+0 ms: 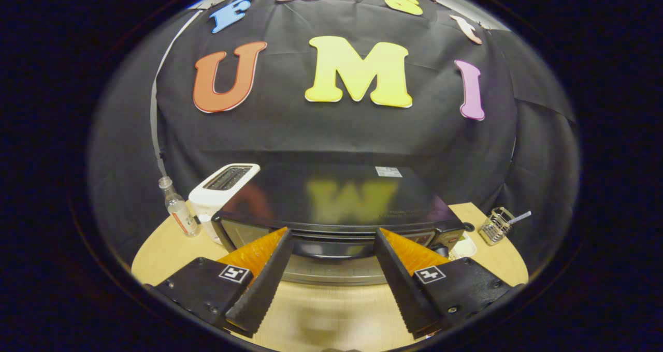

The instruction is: Open the toaster oven, put the food inside, and close the toaster oven door.

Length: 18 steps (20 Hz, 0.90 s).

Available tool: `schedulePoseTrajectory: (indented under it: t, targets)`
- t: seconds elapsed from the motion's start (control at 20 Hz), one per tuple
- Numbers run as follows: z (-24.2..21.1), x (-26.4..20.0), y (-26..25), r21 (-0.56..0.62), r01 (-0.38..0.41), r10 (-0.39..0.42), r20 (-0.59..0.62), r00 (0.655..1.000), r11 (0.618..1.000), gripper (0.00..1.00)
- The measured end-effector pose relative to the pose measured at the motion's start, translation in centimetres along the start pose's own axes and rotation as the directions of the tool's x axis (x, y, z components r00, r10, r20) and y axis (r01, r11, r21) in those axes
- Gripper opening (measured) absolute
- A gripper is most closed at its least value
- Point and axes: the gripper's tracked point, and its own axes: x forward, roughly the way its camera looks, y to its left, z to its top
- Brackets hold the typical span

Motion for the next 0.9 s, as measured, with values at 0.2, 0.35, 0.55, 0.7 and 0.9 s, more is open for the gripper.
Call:
schedulePoseTrajectory:
  t: [0.2,0.35,0.55,0.7,0.9]
  targets:
    - [-7.0,-0.9,0.2,0.078,-0.047,0.06,-0.179,0.982,0.996,1.0]
    - [-3.5,-1.3,-1.6,0.043,-0.011,0.014,-0.067,0.998,0.999,0.98]
    - [0.7,-1.1,-1.5,-0.022,-0.005,0.006,0.022,1.0,1.0,0.97]
    - [0.8,0.7,-0.7,-0.026,-0.013,0.012,-0.011,1.0,1.0,0.97]
    - [1.2,2.0,-0.2,-0.031,-0.009,0.008,-0.006,1.0,0.999,0.97]
